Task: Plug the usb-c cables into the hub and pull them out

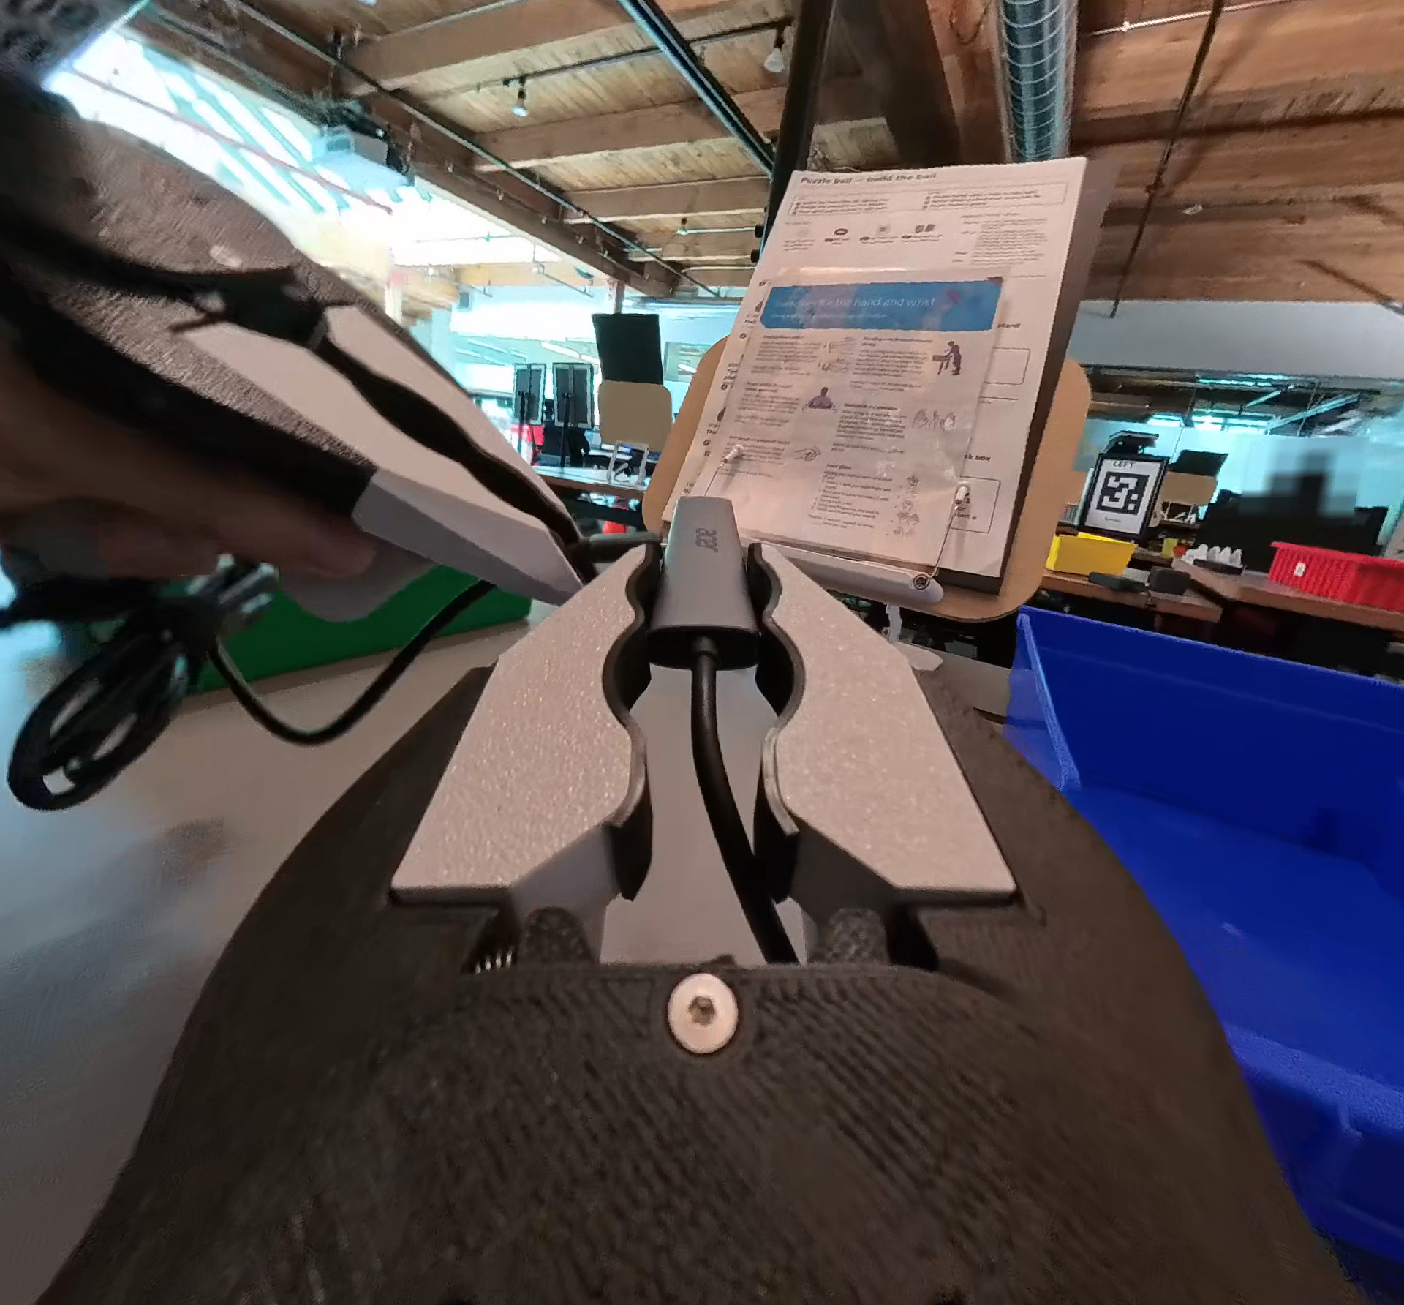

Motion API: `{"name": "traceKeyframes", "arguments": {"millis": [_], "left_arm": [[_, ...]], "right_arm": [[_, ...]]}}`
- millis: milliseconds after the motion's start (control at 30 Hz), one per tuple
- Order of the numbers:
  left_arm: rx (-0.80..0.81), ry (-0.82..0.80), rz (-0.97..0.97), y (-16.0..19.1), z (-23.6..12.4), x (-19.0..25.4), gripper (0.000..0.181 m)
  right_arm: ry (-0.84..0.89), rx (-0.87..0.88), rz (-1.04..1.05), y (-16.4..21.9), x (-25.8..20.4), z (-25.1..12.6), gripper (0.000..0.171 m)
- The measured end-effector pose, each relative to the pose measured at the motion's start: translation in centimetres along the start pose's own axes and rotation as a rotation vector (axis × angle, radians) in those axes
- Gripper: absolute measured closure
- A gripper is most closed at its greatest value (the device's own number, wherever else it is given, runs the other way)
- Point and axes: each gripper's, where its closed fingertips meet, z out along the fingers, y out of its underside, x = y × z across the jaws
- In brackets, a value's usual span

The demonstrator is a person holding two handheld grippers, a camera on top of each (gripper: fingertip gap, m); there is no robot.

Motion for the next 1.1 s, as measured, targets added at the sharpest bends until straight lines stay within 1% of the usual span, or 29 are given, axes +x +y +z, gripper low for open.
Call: {"name": "traceKeyframes", "arguments": {"millis": [67, 133, 200, 300, 400, 467, 600, 767, 933, 1100], "left_arm": [[0.092, -0.007, -0.024, -0.5, -0.2, 0.1, 0.167], [0.107, 0.006, -0.061, -0.1, -0.1, 0.2, 0.161], [0.119, 0.001, -0.099, 0.2, 0.1, 0.1, 0.161], [0.206, -0.021, -0.128, -0.4, -0.4, -0.4, 0.166], [0.211, -0.025, -0.143, -0.3, -0.4, -0.4, 0.164], [0.217, -0.019, -0.13, -0.4, -0.3, -0.2, 0.171], [0.208, -0.073, -0.063, -0.2, -0.4, -0.4, 0.172], [0.189, -0.098, -0.004, -0.3, -0.7, -0.5, 0.172], [0.162, -0.123, 0.047, 0.1, -0.8, -0.7, 0.172], [0.163, -0.101, 0.118, 0.4, -1.0, -0.6, 0.173]], "right_arm": [[0.001, 0.004, 0.008, 0.0, 0.0, 0.0, 0.149], [0.002, 0.014, 0.005, -0.3, -0.2, 0.0, 0.149], [-0.014, 0.005, -0.004, -0.1, -0.5, 0.1, 0.149], [-0.015, 0.005, -0.025, -0.1, -0.8, 0.1, 0.149], [-0.029, 0.009, -0.02, -0.1, -1.0, 0.2, 0.149], [-0.035, 0.008, -0.024, -0.1, -1.3, 0.3, 0.149], [-0.042, -0.001, -0.037, 0.1, -1.5, 0.3, 0.149], [-0.039, 0.02, -0.028, -0.1, -1.6, 0.3, 0.149], [-0.098, -0.019, 0.102, 0.6, -1.9, 0.5, 0.149], [-0.135, -0.044, 0.113, 0.8, -2.4, 0.4, 0.148]]}}
